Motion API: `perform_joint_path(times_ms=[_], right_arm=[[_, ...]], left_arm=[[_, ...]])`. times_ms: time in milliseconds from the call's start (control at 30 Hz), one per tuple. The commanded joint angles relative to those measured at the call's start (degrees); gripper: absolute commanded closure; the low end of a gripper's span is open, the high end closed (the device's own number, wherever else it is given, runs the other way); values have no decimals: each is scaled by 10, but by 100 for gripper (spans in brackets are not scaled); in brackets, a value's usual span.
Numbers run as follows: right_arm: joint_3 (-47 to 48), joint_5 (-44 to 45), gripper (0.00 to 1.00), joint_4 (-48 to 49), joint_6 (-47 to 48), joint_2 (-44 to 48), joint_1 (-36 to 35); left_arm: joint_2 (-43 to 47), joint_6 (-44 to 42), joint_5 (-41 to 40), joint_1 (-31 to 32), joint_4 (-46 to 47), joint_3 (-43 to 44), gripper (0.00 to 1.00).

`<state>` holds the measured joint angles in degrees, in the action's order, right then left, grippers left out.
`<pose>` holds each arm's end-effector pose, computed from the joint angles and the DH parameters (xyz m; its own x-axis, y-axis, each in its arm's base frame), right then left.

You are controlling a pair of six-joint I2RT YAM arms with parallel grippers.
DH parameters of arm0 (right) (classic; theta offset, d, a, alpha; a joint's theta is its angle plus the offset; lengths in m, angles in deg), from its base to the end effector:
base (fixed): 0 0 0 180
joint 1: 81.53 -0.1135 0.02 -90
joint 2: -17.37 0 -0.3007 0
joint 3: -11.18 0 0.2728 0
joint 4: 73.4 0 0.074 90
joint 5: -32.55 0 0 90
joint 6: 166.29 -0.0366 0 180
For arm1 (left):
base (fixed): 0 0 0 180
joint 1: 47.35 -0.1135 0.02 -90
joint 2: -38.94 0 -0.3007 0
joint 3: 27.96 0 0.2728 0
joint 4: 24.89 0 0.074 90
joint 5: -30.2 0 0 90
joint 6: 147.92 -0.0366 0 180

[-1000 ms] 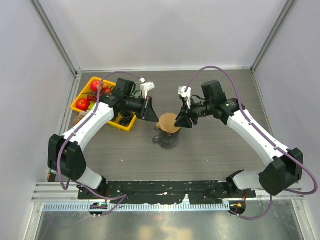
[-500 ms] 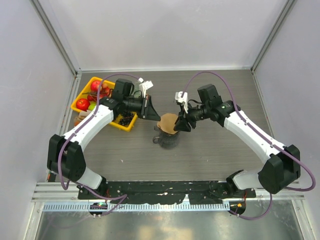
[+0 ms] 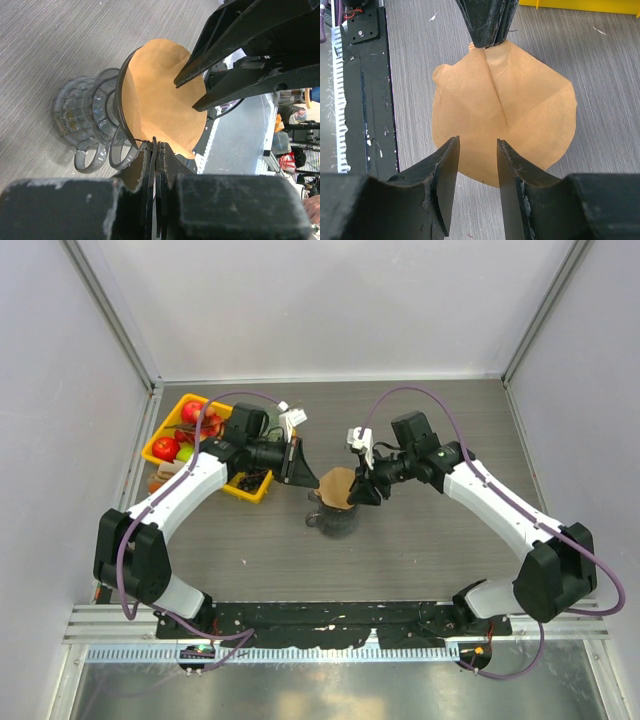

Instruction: Place the coffee filter in the dripper

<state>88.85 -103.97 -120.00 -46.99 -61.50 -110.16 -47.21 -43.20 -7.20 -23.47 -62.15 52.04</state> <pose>0.2518 0.1677 0.3294 -0.1963 -0.4908 -0.8488 -0.9788 0.1493 0.1400 0.3000 -0.1646 0.3182 -0.8043 0.1873 -0.5639 0.5885 0.3819 -0.7126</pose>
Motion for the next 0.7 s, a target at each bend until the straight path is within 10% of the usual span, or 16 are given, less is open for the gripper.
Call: perform_joint_path(times_ms=[0,667], right_arm=[[2,2,58,18,16,-7,-5],[25,-4,57,16,37,28,-20]], left_arm=[[17,-20,2,2,-1,-1,100],[67,-79,-19,10,-15,21,98]])
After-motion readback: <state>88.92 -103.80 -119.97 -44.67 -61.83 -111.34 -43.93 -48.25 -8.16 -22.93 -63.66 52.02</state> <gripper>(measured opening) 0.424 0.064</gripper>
